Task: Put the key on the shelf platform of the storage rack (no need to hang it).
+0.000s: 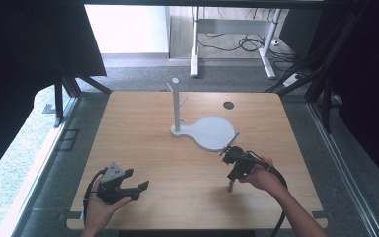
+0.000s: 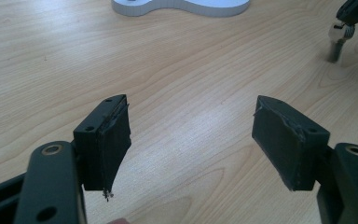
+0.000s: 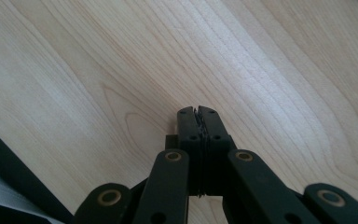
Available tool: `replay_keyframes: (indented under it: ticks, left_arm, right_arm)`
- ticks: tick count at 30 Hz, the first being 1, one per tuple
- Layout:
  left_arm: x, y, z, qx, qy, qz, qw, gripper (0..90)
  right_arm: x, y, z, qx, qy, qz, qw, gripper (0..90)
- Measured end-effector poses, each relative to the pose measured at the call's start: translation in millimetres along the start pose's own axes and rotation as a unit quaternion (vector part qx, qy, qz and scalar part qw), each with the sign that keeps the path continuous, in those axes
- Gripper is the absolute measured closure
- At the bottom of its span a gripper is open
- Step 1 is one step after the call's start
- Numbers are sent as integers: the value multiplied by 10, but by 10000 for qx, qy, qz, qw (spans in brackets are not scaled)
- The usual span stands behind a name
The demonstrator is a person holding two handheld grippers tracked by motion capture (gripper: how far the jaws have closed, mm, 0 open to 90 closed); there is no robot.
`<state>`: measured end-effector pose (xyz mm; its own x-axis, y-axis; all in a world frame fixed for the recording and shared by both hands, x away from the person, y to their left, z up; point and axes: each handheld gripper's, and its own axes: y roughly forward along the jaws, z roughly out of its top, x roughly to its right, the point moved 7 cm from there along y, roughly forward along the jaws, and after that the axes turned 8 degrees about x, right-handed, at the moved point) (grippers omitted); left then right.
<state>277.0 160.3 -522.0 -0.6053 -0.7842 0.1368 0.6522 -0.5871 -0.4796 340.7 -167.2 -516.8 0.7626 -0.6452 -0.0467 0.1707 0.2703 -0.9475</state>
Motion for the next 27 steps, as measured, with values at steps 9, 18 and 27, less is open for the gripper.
replay_keyframes:
  ticks: [9,18,27]
  left_arm:
    - [-12,-8,1,6,-12,16,10000,280]
    - [-16,-16,2,13,-20,32,10000,280]
    - [-26,-17,-2,-5,-15,48,10000,280]
  right_arm:
    - [41,-145,51,58,-19,-68,10000,894]
    - [80,-264,159,113,-71,-123,9998,893]
    - [94,-399,354,250,-92,-59,9996,893]
